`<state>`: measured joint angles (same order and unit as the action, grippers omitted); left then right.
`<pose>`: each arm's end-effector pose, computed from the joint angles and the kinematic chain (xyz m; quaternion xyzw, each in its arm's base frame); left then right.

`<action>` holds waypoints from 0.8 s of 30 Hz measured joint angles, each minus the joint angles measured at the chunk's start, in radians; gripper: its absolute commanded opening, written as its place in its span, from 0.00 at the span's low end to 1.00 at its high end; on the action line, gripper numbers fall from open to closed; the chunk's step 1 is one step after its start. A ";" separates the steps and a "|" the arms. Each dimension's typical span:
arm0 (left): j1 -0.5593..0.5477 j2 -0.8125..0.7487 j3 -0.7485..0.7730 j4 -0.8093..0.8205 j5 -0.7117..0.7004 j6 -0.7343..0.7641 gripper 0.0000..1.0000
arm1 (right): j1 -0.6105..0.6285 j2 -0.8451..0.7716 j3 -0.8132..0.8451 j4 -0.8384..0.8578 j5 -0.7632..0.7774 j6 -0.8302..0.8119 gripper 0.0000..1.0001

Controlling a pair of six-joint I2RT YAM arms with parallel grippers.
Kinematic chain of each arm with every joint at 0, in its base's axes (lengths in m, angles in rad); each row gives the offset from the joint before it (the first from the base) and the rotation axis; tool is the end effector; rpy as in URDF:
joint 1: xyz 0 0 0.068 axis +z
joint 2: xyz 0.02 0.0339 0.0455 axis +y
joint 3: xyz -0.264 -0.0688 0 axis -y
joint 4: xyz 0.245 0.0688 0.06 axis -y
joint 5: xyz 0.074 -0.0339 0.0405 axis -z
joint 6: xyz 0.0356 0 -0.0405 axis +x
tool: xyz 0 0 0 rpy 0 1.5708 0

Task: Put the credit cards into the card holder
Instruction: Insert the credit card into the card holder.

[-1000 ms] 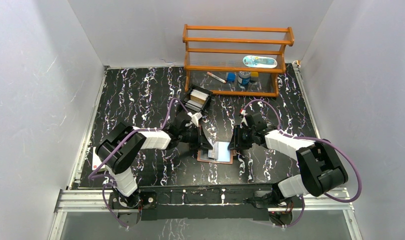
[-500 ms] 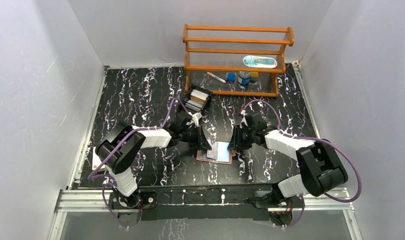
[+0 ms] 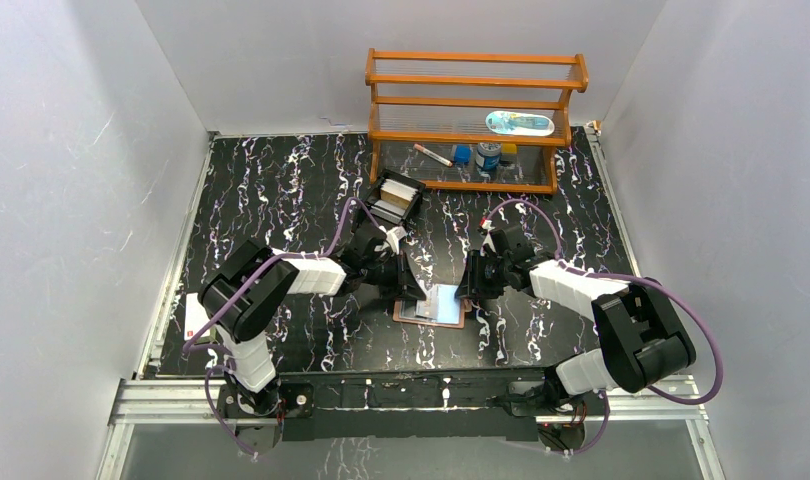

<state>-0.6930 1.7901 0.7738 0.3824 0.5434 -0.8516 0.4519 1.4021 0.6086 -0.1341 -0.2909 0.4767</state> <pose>0.2511 -0.2324 0.1326 0.0527 0.8664 -0.4750 0.1445 0.2250 0.1206 0.1547 -0.0342 0.9392 0.2630 0.2181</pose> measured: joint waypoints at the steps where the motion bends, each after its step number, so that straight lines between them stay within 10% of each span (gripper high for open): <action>1: 0.000 0.002 0.000 0.005 0.000 -0.002 0.06 | 0.000 0.000 -0.002 0.003 0.000 0.002 0.42; 12: -0.005 0.000 -0.009 0.040 -0.026 0.030 0.13 | 0.000 0.004 -0.003 0.017 -0.001 0.017 0.42; 24: -0.035 -0.047 0.003 0.000 -0.096 0.017 0.50 | 0.000 0.003 -0.003 0.020 0.004 0.037 0.45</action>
<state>-0.7277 1.7435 0.7769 0.3828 0.4473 -0.8349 0.4519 1.4055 0.6060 -0.1139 -0.2867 0.5137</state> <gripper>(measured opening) 0.468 0.458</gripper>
